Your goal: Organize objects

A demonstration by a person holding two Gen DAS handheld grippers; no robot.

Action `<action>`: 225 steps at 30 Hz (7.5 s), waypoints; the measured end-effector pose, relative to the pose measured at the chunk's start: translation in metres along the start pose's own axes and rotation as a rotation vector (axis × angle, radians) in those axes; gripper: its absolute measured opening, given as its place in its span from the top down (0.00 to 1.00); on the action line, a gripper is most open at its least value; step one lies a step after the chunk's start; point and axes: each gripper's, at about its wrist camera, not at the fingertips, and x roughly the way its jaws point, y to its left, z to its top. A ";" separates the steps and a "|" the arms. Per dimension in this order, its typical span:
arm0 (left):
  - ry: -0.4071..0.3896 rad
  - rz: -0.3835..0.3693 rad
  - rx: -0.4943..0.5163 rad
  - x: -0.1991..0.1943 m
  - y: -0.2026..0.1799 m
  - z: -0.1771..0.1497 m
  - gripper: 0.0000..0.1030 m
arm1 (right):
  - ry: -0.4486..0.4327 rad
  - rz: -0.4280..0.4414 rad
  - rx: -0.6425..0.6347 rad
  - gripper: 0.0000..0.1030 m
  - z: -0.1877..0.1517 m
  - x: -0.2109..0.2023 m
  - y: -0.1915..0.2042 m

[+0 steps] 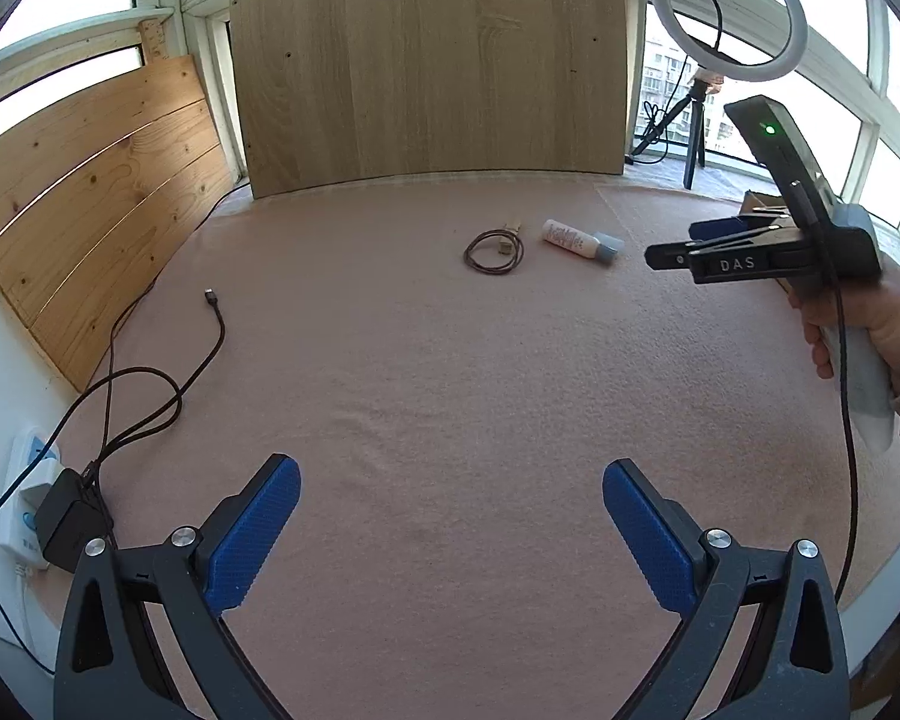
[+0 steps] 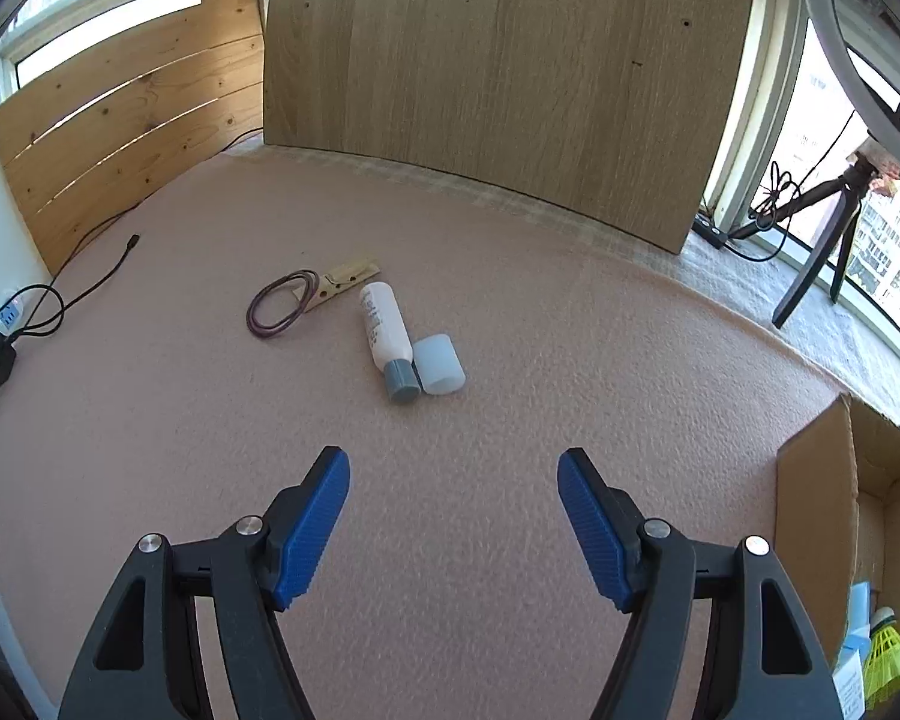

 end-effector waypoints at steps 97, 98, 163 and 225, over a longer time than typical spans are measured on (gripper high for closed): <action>-0.139 -0.213 0.109 -0.056 -0.168 0.120 0.91 | -0.235 -0.033 0.224 0.82 -0.082 -0.207 -0.027; -0.138 -0.223 0.122 -0.053 -0.179 0.123 0.91 | -0.236 -0.043 0.236 0.82 -0.086 -0.208 -0.036; 0.075 -0.037 -0.191 0.096 0.010 0.069 0.06 | 0.077 -0.192 0.414 0.89 -0.049 -0.019 -0.092; -0.088 -0.167 -0.019 -0.034 -0.130 0.086 0.97 | -0.229 -0.039 0.275 0.90 -0.075 -0.192 -0.007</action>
